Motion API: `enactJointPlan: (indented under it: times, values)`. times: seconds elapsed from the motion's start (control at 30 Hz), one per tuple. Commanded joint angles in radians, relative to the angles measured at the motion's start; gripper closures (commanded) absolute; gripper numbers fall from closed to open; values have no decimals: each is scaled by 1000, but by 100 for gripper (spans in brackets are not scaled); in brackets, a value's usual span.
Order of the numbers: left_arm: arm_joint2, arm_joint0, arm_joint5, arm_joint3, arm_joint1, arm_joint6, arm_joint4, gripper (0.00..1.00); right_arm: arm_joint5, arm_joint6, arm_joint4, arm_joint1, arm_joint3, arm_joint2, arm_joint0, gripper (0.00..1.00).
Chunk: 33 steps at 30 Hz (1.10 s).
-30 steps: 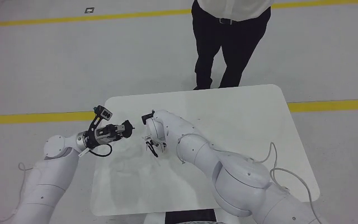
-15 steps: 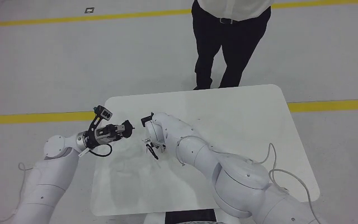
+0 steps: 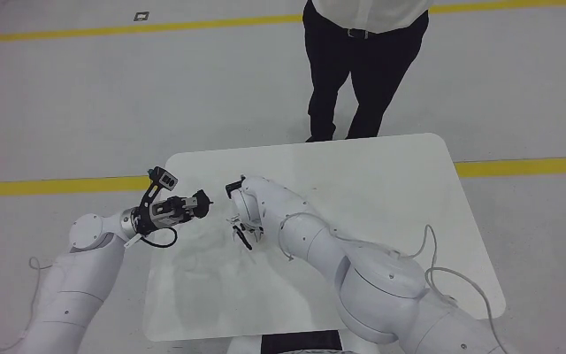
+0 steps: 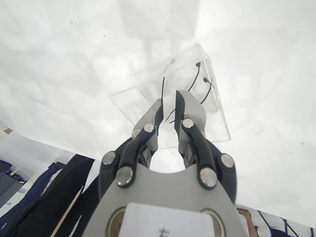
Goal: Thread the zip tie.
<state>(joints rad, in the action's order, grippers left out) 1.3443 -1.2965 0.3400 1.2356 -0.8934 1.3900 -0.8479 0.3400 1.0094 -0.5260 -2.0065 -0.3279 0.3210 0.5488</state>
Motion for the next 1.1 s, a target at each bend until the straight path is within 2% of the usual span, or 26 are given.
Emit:
enactJointPlan:
  times: [0.0, 0.37, 1.07]
  values:
    - [0, 0, 0, 0, 0, 0, 0, 100, 0, 1, 3, 1, -7, -1, 3, 85]
    - [0, 0, 0, 0, 0, 0, 0, 100, 0, -1, 9, 2, -22, -21, 10, 82]
    - [0, 0, 0, 0, 0, 0, 0, 100, 0, -8, 1, -3, 12, -63, 2, 80]
